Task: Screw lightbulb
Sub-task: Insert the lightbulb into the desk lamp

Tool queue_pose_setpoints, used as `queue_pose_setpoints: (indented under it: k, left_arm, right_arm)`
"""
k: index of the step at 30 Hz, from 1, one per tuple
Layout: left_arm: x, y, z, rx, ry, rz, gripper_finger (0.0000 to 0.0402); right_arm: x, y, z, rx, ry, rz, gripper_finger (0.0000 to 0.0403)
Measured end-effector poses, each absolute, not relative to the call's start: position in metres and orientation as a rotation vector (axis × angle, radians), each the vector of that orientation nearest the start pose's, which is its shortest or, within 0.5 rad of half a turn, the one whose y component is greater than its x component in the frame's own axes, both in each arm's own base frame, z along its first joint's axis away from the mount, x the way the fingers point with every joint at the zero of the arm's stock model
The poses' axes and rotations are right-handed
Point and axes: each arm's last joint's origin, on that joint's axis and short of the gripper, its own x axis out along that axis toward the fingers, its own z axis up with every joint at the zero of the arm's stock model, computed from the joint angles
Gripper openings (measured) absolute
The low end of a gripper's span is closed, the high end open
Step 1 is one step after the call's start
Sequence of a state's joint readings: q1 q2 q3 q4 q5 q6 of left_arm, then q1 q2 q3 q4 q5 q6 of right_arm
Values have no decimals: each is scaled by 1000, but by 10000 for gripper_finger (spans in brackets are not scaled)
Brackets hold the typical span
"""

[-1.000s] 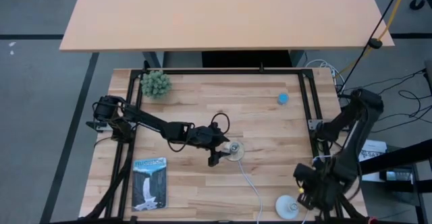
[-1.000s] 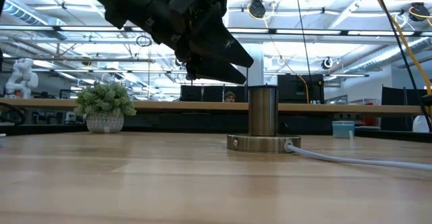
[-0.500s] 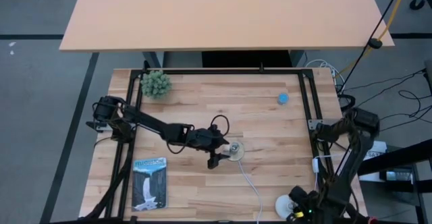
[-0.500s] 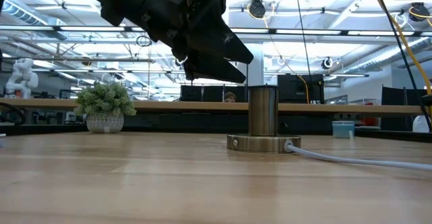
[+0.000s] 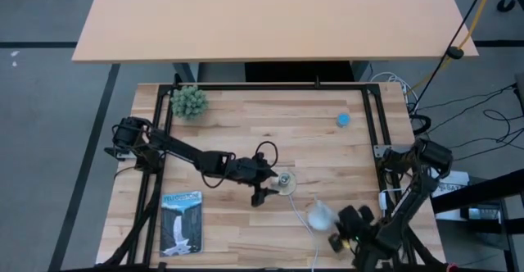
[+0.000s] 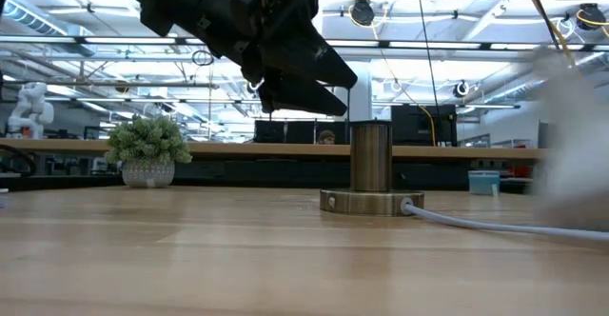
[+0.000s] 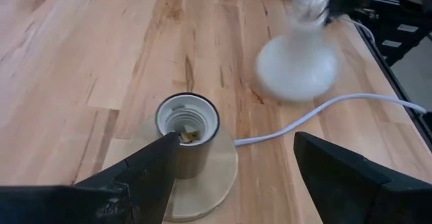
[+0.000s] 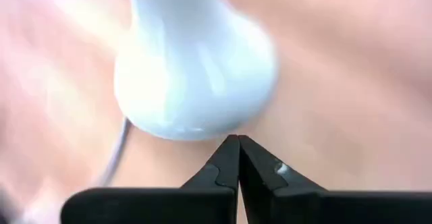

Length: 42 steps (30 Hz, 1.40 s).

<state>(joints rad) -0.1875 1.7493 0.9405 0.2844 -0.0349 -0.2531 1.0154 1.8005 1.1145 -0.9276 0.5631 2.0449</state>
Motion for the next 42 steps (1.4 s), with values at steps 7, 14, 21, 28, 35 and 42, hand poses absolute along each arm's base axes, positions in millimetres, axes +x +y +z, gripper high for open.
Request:
queue_pose_setpoints:
  k: [7,14,21,28,35,42]
  left_arm:
    - [358,-63,179,-180,536,-76,296]
    - [358,-60,179,-166,537,-68,296]
    - [358,-60,179,-167,537,-66,296]
    - [358,-59,179,-167,540,-64,296]
    - [358,-59,178,-167,544,-63,296]
    - [357,-59,177,-166,554,-62,296]
  right_arm:
    - [187,207,189,510,907,-844,0]
    - [184,191,232,353,876,-600,0]
    - [190,175,264,199,894,-322,0]
    - [204,154,281,205,854,-248,11]
    - [231,144,268,133,964,-128,88]
    - [241,135,267,80,955,-116,171]
